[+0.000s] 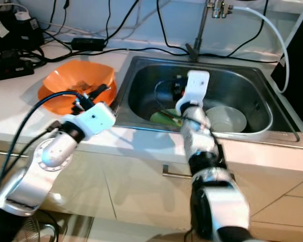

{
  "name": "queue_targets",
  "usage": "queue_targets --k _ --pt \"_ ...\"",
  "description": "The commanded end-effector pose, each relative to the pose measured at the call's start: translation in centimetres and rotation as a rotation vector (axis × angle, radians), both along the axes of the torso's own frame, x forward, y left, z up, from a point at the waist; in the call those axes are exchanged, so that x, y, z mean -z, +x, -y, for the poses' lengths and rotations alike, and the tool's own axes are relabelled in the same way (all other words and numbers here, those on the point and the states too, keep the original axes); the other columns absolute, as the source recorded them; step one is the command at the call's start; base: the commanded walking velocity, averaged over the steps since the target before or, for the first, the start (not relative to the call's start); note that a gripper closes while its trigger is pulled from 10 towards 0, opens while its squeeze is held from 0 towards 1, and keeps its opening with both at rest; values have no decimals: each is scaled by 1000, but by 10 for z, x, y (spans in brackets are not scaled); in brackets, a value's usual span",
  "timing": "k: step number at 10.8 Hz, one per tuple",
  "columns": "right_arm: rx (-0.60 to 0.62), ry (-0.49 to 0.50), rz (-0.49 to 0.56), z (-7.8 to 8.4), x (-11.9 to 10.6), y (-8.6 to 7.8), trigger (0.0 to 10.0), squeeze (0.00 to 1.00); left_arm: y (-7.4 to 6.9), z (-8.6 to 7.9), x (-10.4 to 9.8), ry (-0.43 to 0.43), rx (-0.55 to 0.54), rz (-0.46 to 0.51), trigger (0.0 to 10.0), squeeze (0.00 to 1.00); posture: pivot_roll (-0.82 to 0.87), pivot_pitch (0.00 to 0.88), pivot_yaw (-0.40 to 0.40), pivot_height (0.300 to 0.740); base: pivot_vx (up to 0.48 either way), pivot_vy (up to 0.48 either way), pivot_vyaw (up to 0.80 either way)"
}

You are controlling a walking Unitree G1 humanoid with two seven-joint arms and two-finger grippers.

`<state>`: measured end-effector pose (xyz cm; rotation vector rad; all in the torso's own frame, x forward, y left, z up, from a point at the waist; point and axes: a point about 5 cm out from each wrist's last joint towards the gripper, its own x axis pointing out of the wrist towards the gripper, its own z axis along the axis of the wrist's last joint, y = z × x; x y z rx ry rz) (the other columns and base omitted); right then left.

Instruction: Kitchen organization

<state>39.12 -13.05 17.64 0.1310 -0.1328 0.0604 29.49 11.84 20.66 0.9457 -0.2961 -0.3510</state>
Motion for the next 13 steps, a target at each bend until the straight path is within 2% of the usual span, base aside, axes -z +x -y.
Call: queue_targets --k 1,3,5,7,9,10,13 --pt "-10 5 14 -5 -1 -2 10000 0 -2 1 0 33 10 15 10000 0 263 29 -20 740 0 0 0" --pt "-16 34 4 -12 0 -5 10000 0 1 -1 1 87 -18 26 10000 0 258 23 -17 740 0 0 0" --pt "-1 32 -2 -5 0 -5 10000 0 -2 -13 0 201 -87 53 10000 0 262 42 -24 740 0 0 0" --pt "8 42 -9 -3 2 -6 10000 0 -3 -24 -3 240 -148 58 10000 0 267 48 -28 740 0 0 0" --pt "6 48 -5 -5 -1 -6 10000 0 -2 -27 -3 233 -167 57 10000 0 260 49 -24 740 0 0 0" --pt "2 46 -16 -6 1 -7 10000 0 0 -35 -4 243 -220 52 10000 0 264 54 -29 740 0 0 0" --pt "1 49 -18 -6 0 -7 10000 0 9 -50 -1 275 -267 23 10000 0 255 57 -28 740 0 0 0"
